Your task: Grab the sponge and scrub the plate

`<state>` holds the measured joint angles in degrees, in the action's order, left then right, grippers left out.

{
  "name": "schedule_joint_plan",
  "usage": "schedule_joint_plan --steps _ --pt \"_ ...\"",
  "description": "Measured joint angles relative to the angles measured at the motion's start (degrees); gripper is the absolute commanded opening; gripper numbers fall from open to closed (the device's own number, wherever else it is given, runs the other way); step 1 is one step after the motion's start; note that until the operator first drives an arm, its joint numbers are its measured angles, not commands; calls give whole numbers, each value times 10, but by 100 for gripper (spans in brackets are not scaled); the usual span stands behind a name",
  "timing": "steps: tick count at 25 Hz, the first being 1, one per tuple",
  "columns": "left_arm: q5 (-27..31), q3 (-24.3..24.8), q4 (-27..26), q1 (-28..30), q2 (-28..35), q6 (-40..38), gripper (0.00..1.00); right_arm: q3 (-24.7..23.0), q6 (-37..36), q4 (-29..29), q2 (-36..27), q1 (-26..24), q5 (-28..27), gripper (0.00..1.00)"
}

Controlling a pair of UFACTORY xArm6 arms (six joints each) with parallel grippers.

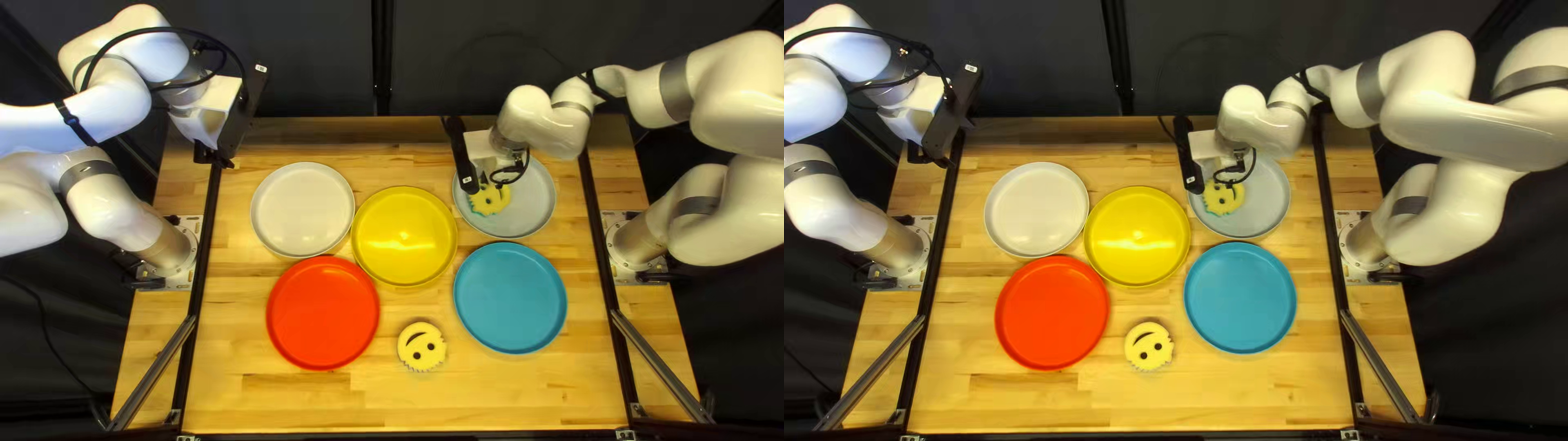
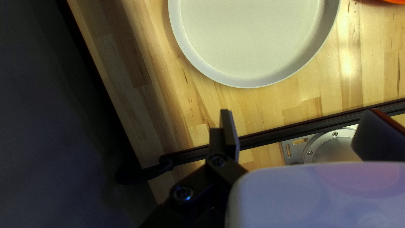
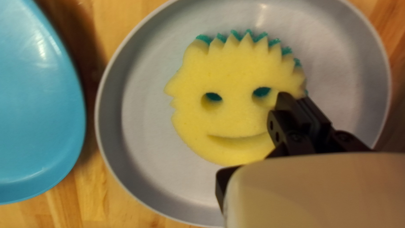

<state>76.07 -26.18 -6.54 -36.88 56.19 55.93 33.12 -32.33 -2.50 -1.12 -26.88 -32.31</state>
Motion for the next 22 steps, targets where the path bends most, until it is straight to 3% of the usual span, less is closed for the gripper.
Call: schedule_joint_plan --steps 5,15,22 --pt "0 0 0 0 0 0 100 -24 1 2 -21 10 7 0" --pt "0 0 0 0 0 0 100 -126 32 -21 -127 52 -2 0" --pt "0 0 0 0 0 0 100 -155 6 -32 -146 34 -3 0"
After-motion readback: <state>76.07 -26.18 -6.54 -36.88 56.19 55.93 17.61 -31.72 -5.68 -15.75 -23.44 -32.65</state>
